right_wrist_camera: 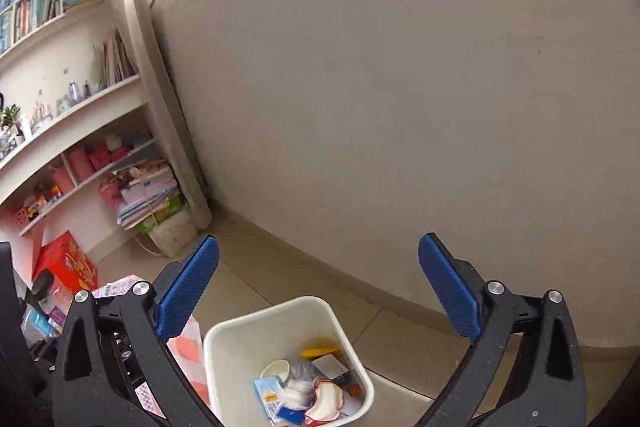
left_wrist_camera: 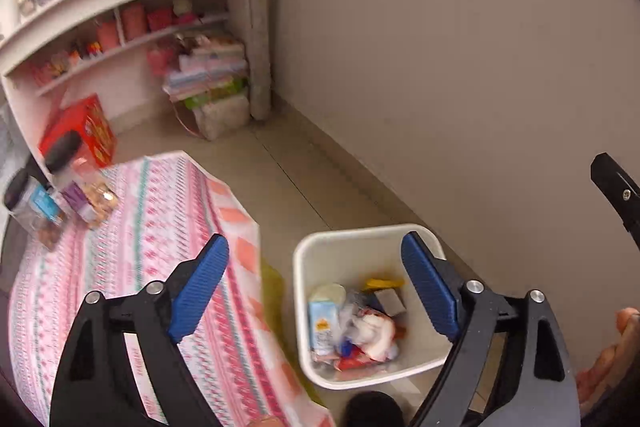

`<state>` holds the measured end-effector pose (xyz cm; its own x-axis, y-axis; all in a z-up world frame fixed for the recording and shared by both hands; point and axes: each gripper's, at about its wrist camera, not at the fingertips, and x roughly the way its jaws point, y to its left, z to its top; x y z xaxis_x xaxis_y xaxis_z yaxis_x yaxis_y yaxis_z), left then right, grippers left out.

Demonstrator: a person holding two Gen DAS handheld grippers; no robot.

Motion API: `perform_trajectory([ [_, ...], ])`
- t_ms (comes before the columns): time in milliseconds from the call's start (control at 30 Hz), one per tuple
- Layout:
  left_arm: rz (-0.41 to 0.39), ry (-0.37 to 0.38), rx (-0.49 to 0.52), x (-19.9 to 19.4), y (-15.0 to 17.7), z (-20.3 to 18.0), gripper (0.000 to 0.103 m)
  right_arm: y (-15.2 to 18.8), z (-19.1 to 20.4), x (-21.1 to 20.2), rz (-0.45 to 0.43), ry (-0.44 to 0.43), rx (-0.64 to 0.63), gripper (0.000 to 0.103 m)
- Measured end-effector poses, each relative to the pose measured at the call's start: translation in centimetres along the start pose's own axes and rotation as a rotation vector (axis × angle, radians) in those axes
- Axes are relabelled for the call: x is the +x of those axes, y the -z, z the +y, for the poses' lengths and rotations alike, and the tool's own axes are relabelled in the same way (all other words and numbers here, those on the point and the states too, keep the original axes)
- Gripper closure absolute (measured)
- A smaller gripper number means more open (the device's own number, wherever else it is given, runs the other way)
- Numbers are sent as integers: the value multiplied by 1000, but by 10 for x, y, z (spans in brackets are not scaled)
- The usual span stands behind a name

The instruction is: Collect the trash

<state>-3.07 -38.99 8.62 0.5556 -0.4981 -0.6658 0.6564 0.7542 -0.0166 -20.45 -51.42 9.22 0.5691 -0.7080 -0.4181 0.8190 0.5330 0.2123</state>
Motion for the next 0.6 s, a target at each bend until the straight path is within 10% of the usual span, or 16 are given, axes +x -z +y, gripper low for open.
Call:
perform_trajectory([
  [167, -152, -103, -22, -53, 13, 41, 7, 5, 31, -22, -35, -71, -18, 7],
  [600, -107, -295, -156, -94, 67, 174, 7, 64, 140, -65, 21, -211, -253, 7],
])
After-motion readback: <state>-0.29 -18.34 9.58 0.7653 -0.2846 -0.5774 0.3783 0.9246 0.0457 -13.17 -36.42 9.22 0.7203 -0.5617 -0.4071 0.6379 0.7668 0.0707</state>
